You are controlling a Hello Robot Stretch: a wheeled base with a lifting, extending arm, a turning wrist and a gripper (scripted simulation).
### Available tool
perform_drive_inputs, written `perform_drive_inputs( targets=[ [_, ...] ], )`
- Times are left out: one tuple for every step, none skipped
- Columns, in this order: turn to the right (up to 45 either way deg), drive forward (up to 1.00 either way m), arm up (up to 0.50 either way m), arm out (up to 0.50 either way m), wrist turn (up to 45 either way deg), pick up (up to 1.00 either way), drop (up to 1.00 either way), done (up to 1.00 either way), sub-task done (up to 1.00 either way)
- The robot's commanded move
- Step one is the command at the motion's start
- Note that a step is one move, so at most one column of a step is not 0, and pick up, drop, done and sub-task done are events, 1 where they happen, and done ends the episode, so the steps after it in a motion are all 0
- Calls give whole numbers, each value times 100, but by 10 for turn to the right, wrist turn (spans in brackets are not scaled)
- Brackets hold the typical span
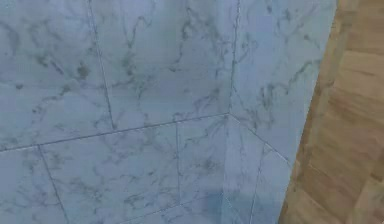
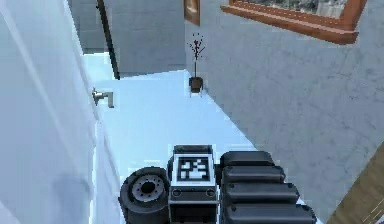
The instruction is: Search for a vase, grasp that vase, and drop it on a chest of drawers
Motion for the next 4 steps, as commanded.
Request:
perform_drive_inputs(
  targets=[
    [-420,0,0,0,0,0,0,0,0],
    [450,0,0,0,0,0,0,0,0],
    [90,0,0,0,0,0,0,0,0],
    [-450,0,0,0,0,0,0,0,0]
  ],
)
